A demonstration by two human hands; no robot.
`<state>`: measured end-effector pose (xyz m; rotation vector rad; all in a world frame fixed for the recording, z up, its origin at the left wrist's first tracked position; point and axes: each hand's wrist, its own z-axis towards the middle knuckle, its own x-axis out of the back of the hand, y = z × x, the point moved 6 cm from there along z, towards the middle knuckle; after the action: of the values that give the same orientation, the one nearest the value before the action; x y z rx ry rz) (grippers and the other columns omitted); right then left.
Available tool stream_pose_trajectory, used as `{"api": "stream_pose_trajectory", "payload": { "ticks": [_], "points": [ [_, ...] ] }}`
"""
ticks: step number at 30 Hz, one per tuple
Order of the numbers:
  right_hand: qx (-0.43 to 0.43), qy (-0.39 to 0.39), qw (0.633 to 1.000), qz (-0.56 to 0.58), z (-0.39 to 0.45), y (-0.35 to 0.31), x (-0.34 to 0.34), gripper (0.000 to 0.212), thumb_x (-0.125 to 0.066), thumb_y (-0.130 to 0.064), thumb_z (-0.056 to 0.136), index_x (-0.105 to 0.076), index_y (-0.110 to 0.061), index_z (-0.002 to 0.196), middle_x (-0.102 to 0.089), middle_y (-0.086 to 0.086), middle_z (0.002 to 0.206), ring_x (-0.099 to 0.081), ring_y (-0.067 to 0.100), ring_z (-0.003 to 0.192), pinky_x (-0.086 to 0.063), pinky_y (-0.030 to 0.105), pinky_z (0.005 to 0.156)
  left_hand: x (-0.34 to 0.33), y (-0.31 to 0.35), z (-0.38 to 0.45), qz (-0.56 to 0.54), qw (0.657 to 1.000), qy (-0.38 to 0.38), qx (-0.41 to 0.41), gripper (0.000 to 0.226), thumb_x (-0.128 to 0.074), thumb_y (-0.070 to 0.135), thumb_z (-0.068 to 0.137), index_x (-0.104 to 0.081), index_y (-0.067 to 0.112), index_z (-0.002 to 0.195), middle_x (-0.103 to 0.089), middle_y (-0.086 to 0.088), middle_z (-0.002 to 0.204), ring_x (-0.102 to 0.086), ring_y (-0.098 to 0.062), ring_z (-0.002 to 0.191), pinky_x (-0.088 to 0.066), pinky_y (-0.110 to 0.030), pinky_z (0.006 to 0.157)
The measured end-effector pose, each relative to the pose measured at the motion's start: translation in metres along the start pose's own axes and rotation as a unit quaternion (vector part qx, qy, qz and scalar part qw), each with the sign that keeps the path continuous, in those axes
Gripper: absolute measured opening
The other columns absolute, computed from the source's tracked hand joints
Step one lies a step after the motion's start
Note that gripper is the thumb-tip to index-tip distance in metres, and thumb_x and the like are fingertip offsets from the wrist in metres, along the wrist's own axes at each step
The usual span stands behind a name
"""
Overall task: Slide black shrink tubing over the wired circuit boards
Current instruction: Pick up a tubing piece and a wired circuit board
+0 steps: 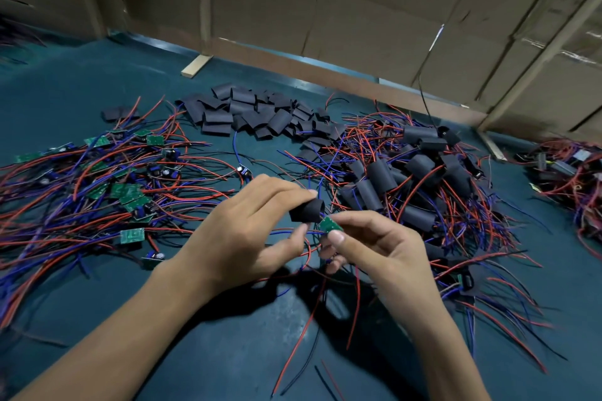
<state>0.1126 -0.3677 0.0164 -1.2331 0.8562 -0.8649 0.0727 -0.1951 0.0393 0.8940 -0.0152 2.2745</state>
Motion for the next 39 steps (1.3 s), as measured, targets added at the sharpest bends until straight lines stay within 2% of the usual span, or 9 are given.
{"api": "stream_pose_trajectory", "payload": {
  "ticks": [2,4,7,11,18,25,31,35,39],
  "points": [
    [0.009,0.016,1.0,0.005,0.002,-0.002,0.003,0.021,-0.076,-0.017,0.082,-0.076,-0.009,0.102,-0.072,0.013,0.079,-0.069,0.022,0.066,-0.053,0.028,0.051,0.001,0.002,0.001,0.005,1.0,0.002,-0.015,0.033,-0.068,0.015,0.092,-0.068,-0.006,0.117,-0.067,-0.015,0.109,-0.062,-0.033,0.09,-0.049,-0.035,0.086],
    [0.006,0.04,0.999,-0.005,0.003,-0.001,0.008,0.021,-0.079,-0.022,0.081,-0.077,-0.015,0.1,-0.067,0.013,0.07,-0.056,0.019,0.05,-0.039,0.022,0.039,0.004,0.003,0.002,0.007,1.0,0.006,-0.025,0.032,-0.069,0.015,0.091,-0.069,-0.004,0.116,-0.068,-0.014,0.109,-0.062,-0.033,0.087,-0.048,-0.038,0.084],
    [0.006,0.075,0.997,-0.014,0.003,-0.001,0.013,0.02,-0.082,-0.024,0.077,-0.078,-0.015,0.094,-0.056,0.006,0.058,-0.037,0.012,0.042,-0.028,0.015,0.041,0.006,0.003,0.001,0.01,0.999,0.005,-0.039,0.033,-0.07,0.017,0.091,-0.07,-0.001,0.118,-0.069,-0.012,0.11,-0.064,-0.033,0.089,-0.048,-0.045,0.079],
    [0.029,0.075,0.997,-0.016,0.0,-0.008,0.011,0.021,-0.081,-0.017,0.073,-0.076,-0.006,0.09,-0.063,-0.009,0.059,-0.049,0.0,0.046,-0.037,0.009,0.047,0.002,0.003,-0.001,-0.001,0.999,-0.002,-0.049,0.036,-0.071,0.019,0.091,-0.069,0.0,0.121,-0.069,-0.01,0.113,-0.064,-0.032,0.094,-0.049,-0.047,0.077],
    [0.079,0.087,0.991,-0.06,-0.005,-0.014,0.01,0.014,-0.083,-0.013,0.072,-0.077,-0.013,0.084,-0.077,0.005,0.082,-0.069,0.008,0.073,-0.053,0.018,0.069,0.0,0.003,-0.001,0.008,0.999,-0.002,-0.042,0.035,-0.071,0.02,0.092,-0.069,-0.002,0.119,-0.069,-0.011,0.112,-0.064,-0.033,0.094,-0.049,-0.047,0.078],
    [0.19,0.074,0.968,-0.147,-0.011,-0.02,0.006,0.019,-0.082,-0.006,0.077,-0.073,-0.015,0.091,-0.074,-0.009,0.083,-0.069,0.005,0.071,-0.053,0.016,0.066,0.004,0.009,0.001,0.07,0.996,0.021,-0.058,0.03,-0.071,0.022,0.091,-0.073,0.003,0.114,-0.072,-0.004,0.111,-0.068,-0.027,0.093,-0.048,-0.045,0.076],
    [0.208,0.066,0.961,-0.17,-0.012,-0.022,0.003,0.016,-0.085,-0.021,0.08,-0.075,-0.023,0.093,-0.074,-0.009,0.085,-0.069,0.009,0.073,-0.054,0.019,0.067,0.009,0.012,0.0,0.103,0.992,0.044,-0.06,0.023,-0.071,0.024,0.09,-0.077,0.01,0.107,-0.075,0.004,0.11,-0.072,-0.022,0.099,-0.05,-0.045,0.077],
    [0.191,0.064,0.966,-0.161,-0.012,-0.02,0.001,0.018,-0.084,-0.015,0.078,-0.076,-0.021,0.093,-0.075,-0.007,0.085,-0.07,0.009,0.072,-0.055,0.022,0.065,0.006,0.013,0.0,0.077,0.994,0.036,-0.07,0.025,-0.073,0.02,0.089,-0.075,0.005,0.109,-0.074,-0.001,0.114,-0.071,-0.023,0.102,-0.05,-0.044,0.077],
    [0.115,0.07,0.988,-0.072,-0.008,-0.015,0.001,0.016,-0.085,-0.006,0.075,-0.075,-0.016,0.085,-0.074,-0.003,0.072,-0.063,0.001,0.061,-0.048,0.012,0.058,0.004,0.014,0.0,0.053,0.995,0.028,-0.077,0.025,-0.073,0.016,0.089,-0.074,0.002,0.11,-0.073,-0.004,0.115,-0.071,-0.026,0.099,-0.05,-0.043,0.076]
  ]
}}
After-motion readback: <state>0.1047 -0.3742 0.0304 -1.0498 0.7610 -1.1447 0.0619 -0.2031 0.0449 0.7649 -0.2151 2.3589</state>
